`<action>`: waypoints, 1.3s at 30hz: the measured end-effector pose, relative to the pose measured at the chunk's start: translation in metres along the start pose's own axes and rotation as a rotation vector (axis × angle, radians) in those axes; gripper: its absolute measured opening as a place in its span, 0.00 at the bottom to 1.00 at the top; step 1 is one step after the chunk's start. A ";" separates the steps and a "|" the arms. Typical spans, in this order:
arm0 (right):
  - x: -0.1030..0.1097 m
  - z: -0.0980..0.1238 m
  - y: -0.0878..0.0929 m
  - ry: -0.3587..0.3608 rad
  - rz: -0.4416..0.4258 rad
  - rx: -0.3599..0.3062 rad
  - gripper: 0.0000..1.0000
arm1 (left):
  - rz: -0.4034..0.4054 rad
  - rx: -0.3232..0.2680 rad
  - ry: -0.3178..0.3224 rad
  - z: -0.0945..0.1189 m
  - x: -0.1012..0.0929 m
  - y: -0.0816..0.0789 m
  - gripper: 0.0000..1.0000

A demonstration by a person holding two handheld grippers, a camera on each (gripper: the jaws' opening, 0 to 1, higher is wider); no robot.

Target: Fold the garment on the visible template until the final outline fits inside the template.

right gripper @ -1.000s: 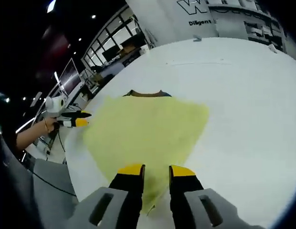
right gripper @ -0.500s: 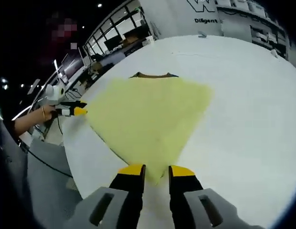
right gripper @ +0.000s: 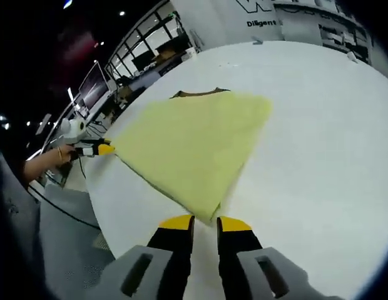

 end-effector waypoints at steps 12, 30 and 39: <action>-0.002 -0.007 -0.002 -0.011 -0.005 -0.024 0.00 | 0.024 -0.018 0.005 0.003 0.003 0.000 0.00; -0.012 -0.006 0.004 0.067 0.051 -0.059 0.00 | 0.069 -0.021 -0.044 0.007 0.005 0.004 0.01; -0.007 0.000 0.006 0.072 0.054 -0.093 0.00 | 0.077 -0.011 -0.099 0.021 0.005 0.010 0.01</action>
Point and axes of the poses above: the point that each gripper's makers call its tool centre point, and the gripper's own axes: z roughly backward along the fingers, x roughly to its left, y roughly out of its underside, the point moved 3 cm from there along z, roughly backward along the fingers, and after that the axes turned 9 degrees about -x, right-handed, at the moved point
